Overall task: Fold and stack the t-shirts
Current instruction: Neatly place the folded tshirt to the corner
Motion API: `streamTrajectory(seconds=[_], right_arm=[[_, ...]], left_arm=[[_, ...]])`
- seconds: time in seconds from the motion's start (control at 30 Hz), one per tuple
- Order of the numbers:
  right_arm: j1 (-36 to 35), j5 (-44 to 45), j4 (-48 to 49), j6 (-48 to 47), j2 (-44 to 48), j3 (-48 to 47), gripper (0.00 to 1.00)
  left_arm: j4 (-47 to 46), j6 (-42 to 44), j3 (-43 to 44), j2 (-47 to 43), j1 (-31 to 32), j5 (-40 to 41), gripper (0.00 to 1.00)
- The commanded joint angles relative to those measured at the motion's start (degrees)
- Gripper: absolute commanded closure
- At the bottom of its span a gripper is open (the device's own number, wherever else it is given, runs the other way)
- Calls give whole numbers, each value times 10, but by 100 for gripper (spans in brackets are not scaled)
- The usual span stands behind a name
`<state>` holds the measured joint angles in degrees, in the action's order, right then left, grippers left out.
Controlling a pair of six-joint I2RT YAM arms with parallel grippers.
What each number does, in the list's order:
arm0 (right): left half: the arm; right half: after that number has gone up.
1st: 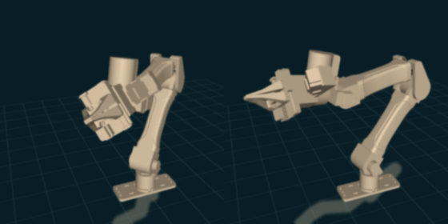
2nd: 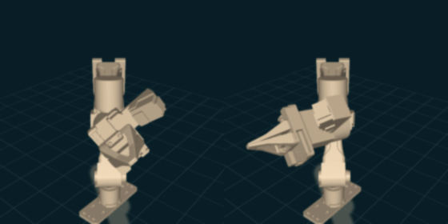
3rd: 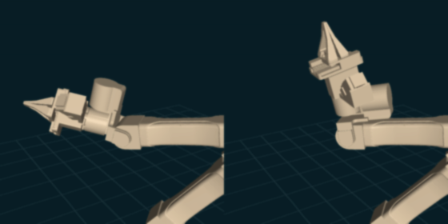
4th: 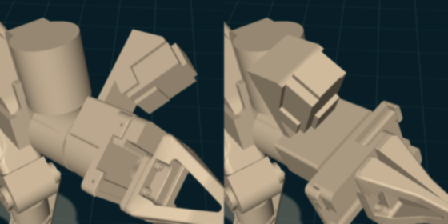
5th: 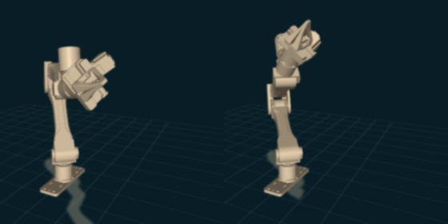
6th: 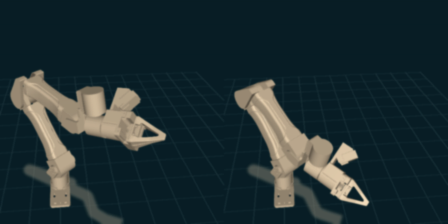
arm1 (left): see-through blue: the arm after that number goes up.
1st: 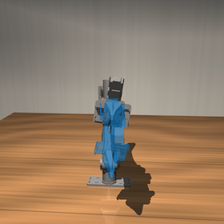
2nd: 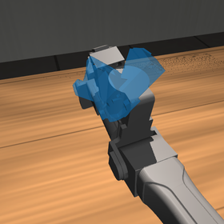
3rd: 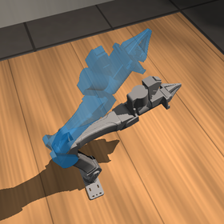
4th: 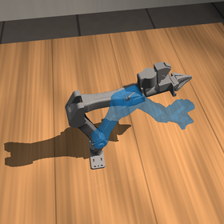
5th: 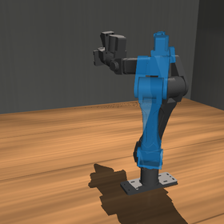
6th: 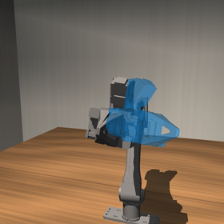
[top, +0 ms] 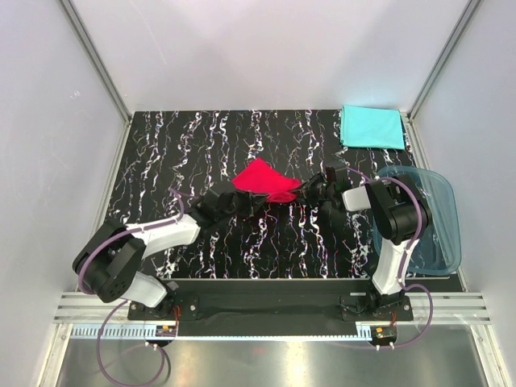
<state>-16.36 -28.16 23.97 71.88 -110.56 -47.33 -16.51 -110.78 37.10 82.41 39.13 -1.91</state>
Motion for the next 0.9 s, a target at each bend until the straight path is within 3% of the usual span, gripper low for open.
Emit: streamTrajectory(seconds=[0.0,0.07,0.1,0.2,0.43,0.73,0.87], right_arm=[[-3,36,-67,-53,9,-35,91],[-4,52,-137,-138,10,-88,98],[-3,61,-213,-167,17,-107,100],[-3,101,-374,-278,30,-181,100],[-4,224,-590,-524,46,-316,100],[-1,499,-726,-746,-13,-531,100],[12,539,-743,-777,-63,-625,100]], left_arm=[[-37,19,-2,-27,-2,-40,87],[-26,54,0,-35,-2,-58,77],[-23,70,-2,-39,-2,-76,65],[40,157,4,-83,-2,-92,52],[281,459,56,-179,-4,-88,51],[379,645,51,-270,-4,-94,51],[427,719,75,-285,-17,-118,51]])
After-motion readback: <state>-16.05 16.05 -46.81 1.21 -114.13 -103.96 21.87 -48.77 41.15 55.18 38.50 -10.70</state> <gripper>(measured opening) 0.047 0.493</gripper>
